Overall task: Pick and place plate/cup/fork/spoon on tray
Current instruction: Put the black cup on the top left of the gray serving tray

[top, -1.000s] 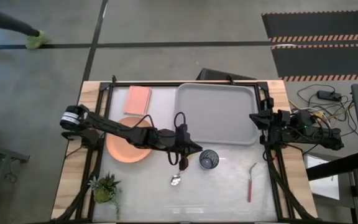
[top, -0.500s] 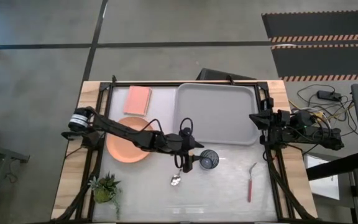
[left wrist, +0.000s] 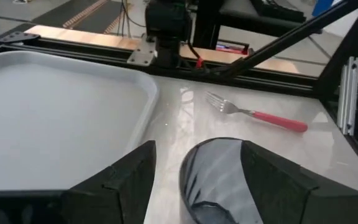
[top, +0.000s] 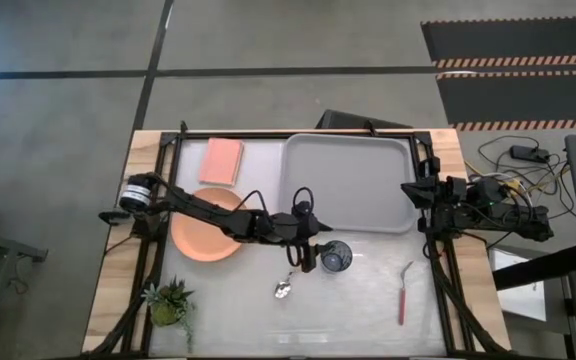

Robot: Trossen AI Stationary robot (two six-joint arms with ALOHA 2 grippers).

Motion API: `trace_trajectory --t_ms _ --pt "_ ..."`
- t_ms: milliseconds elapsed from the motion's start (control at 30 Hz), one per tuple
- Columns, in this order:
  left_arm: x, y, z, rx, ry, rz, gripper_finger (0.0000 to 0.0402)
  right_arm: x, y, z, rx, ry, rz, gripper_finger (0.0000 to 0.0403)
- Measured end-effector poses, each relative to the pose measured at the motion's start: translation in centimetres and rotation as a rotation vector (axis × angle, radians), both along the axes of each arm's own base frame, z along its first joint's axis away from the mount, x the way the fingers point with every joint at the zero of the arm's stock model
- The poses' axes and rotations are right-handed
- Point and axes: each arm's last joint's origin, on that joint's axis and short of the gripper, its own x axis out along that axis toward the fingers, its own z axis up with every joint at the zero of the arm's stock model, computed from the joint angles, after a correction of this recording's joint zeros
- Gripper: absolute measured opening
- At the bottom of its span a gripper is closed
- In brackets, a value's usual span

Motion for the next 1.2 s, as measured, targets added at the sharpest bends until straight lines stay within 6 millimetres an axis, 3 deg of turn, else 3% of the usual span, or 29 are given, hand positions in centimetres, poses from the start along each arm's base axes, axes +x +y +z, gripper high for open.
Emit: trace_trajectory --t_ms 433,933,1200 --pt "1.2 0.0 3.2 -0.002 0.108 0.091 0.0217 0.0 0.0 -0.1 0.009 0.007 0.003 0.0009" --pt "0.9 0.1 1.7 0.005 0.213 0.101 0.0217 0.1 0.0 -0.2 0.015 0.023 0.005 0.0009" --pt "1.7 -0.1 -0.5 0.005 0.256 0.084 0.0217 0.1 0.0 -0.2 0.014 0.023 0.004 0.0009"
